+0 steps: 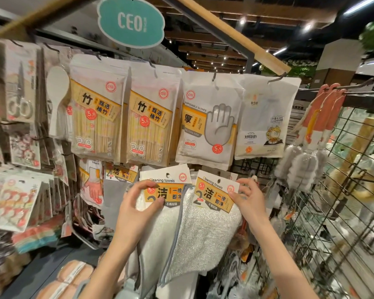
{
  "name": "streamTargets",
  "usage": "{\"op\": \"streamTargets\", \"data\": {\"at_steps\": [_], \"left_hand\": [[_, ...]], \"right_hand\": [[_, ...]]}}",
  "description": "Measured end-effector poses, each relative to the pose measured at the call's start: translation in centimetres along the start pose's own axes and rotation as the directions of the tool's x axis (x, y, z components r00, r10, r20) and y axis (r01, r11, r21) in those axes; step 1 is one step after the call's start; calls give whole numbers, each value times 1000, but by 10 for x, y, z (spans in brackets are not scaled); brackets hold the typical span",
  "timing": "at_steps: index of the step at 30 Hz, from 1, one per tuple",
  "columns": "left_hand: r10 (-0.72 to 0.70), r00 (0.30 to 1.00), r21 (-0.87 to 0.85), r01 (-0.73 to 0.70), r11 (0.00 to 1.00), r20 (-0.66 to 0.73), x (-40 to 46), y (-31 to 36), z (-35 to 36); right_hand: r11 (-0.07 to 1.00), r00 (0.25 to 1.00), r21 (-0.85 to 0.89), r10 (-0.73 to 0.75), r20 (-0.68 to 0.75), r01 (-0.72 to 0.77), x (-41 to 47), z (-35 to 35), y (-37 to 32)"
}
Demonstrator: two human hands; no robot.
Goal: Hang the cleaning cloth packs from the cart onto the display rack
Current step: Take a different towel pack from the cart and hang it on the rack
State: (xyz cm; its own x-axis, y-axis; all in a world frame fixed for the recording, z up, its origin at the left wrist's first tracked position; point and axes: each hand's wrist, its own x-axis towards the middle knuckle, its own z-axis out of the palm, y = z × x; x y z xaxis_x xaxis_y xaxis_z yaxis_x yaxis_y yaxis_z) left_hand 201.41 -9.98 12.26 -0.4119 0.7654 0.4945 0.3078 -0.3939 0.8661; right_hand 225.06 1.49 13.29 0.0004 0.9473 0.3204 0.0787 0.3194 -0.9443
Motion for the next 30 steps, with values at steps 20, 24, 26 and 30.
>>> {"op": "streamTargets", "data": {"at_steps": [20,24,26,30], "left_hand": [[-97,991,0,97,995,-91,-11,-10,-36],[-88,994,23,90,996,-70,-16,-9,-34],[-83,995,23,84,996,-59,-18,-8,-32],[-100,994,8,100,995,-46,-21,-9,-29]], "right_hand": [[996,984,-74,-69,-164,57,20,1,31],[998,980,-48,-58,-192,50,17,-9,37],[998,980,-30,-64,-189,59,18,-10,37],[997,987,-35,-72,-145,67,19,-4,37]]}}
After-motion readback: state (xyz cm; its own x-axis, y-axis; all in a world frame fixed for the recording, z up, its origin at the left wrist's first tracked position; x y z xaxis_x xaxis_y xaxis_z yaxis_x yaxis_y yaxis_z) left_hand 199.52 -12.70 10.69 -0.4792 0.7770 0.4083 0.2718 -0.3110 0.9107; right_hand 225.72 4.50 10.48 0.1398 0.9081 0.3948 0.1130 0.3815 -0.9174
